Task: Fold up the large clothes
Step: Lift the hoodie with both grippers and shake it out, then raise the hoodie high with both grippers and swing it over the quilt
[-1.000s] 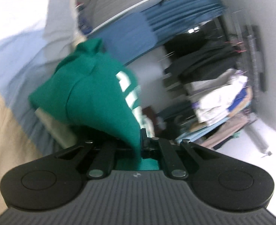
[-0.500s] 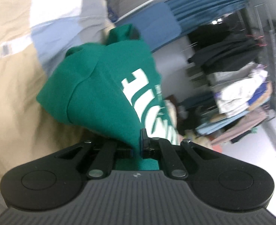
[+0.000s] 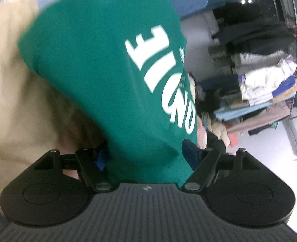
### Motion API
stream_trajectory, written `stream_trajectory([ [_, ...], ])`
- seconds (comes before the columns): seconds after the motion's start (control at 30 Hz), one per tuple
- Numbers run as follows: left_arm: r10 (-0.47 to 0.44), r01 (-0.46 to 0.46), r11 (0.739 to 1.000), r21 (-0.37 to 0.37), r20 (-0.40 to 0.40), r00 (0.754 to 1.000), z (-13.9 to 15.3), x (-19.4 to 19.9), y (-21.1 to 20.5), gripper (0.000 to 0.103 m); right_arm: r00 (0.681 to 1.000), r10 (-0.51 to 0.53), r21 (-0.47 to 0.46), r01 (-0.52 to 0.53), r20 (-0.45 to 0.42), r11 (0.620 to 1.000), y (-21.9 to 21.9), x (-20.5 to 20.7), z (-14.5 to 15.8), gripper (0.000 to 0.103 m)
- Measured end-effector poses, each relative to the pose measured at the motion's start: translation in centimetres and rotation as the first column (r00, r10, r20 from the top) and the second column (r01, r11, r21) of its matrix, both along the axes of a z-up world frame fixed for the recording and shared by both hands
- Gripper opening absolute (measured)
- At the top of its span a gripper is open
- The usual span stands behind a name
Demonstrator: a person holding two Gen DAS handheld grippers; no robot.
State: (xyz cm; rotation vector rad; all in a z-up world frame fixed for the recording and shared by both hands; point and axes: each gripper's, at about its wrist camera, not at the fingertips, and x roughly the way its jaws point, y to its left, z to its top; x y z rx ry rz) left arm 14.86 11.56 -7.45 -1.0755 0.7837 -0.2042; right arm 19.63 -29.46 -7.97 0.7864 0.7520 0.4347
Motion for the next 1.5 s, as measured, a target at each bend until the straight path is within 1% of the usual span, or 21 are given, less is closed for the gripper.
stream_trajectory([
  [0.1,0.008,-0.008,1.0,0.003,-0.015,1.0,-0.9,1.0,-0.6,0.077,0.999,0.043,0.034,-0.042,-0.028,0.999,0.9,0.3,-0.7,0.069],
  [0.23,0.028,-0.028,0.999,-0.034,0.007,1.0,-1.7,2.3,-0.5,0.077,0.998,0.056,0.014,-0.056,-0.019,0.998,1.8,1.2,-1.3,0.068],
  [0.3,0.036,-0.036,0.999,-0.036,-0.013,0.999,-2.3,3.1,-0.7,0.077,0.997,0.074,0.02,-0.074,-0.018,0.997,2.3,1.8,-1.7,0.067],
  [0.33,0.03,-0.031,0.999,-0.033,-0.031,0.999,-2.8,3.5,-0.8,0.076,0.996,0.085,0.015,-0.085,-0.015,0.996,2.6,2.1,-1.8,0.064],
  [0.4,0.024,-0.024,1.0,-0.008,-0.032,0.999,-3.0,3.9,-1.0,0.072,0.995,0.097,-0.022,-0.097,0.0,0.995,3.4,2.7,-1.8,0.04],
  [0.43,0.021,-0.02,1.0,0.016,-0.026,0.999,-2.9,3.9,-1.2,0.062,0.995,0.101,-0.039,-0.1,0.011,0.994,3.6,2.9,-1.7,0.034],
  [0.47,0.018,-0.018,0.999,0.032,-0.022,1.0,-2.8,3.8,-1.2,0.048,0.994,0.105,-0.05,-0.103,0.027,0.993,3.8,3.0,-1.5,0.022],
  [0.5,0.015,-0.015,0.999,0.037,-0.012,1.0,-2.5,3.6,-1.3,0.041,0.993,0.111,-0.059,-0.108,0.047,0.992,4.0,2.9,-1.2,0.016],
  [0.53,0.014,-0.014,0.999,0.029,0.012,1.0,-2.1,3.3,-1.2,0.026,0.989,0.122,-0.075,-0.116,0.079,0.99,4.2,2.6,-0.7,0.014],
  [0.57,0.019,-0.02,1.0,0.021,0.04,0.999,-1.5,2.8,-1.1,0.016,0.985,0.132,-0.09,-0.123,0.11,0.988,4.2,2.3,-0.2,0.012],
  [0.63,0.031,-0.034,0.999,0.025,0.125,0.992,0.4,1.8,-0.8,0.009,0.972,0.155,-0.111,-0.137,0.175,0.984,4.3,1.5,1.1,0.01],
  [0.7,0.028,-0.033,0.999,0.024,0.212,0.977,2.2,0.7,-0.5,0.008,0.958,0.168,-0.136,-0.139,0.234,0.981,4.2,0.5,2.3,0.009],
  [0.8,-0.009,-0.002,1.0,0.03,0.332,0.943,4.7,-1.0,-0.1,0.007,0.932,0.163,-0.181,-0.108,0.325,0.977,4.0,-1.7,4.3,0.008],
  [0.87,-0.016,-0.005,0.999,0.051,0.389,0.921,6.1,-2.4,0.2,0.007,0.913,0.171,-0.184,-0.108,0.371,0.977,4.0,-2.8,5.6,0.008],
  [0.93,-0.009,-0.016,0.998,0.055,0.433,0.901,7.3,-3.9,0.6,0.007,0.885,0.169,-0.177,-0.1,0.433,0.979,3.8,-4.2,7.1,0.008],
  [1.03,-0.009,-0.034,0.996,0.082,0.48,0.877,9.5,-6.3,0.6,0.007,0.851,0.167,-0.153,-0.103,0.499,0.983,3.5,-6.4,9.3,0.008],
  [1.13,-0.014,-0.049,0.993,0.104,0.529,0.849,12.2,-8.2,0.2,0.007,0.812,0.193,-0.195,-0.099,0.551,0.976,3.5,-8.4,11.9,0.008],
  [1.2,-0.022,-0.058,0.99,0.126,0.551,0.834,14.5,-9.7,0.1,0.007,0.797,0.192,-0.188,-0.101,0.573,0.977,3.2,-9.2,13.6,0.008],
  [1.27,-0.039,-0.077,0.979,0.189,0.546,0.837,17.6,-11.3,-0.2,0.008,0.775,0.196,-0.184,-0.104,0.601,0.977,2.8,-10.1,15.9,0.008],
  [1.33,-0.043,-0.093,0.973,0.213,0.555,0.831,20.8,-12.5,-0.4,0.008,0.747,0.208,-0.197,-0.105,0.631,0.975,2.9,-11.0,18.5,0.008],
  [1.5,-0.046,-0.146,0.956,0.256,0.619,0.784,29.6,-15.2,-0.6,0.008,0.683,0.233,-0.219,-0.109,0.692,0.97,3.1,-12.8,25.5,0.008],
])
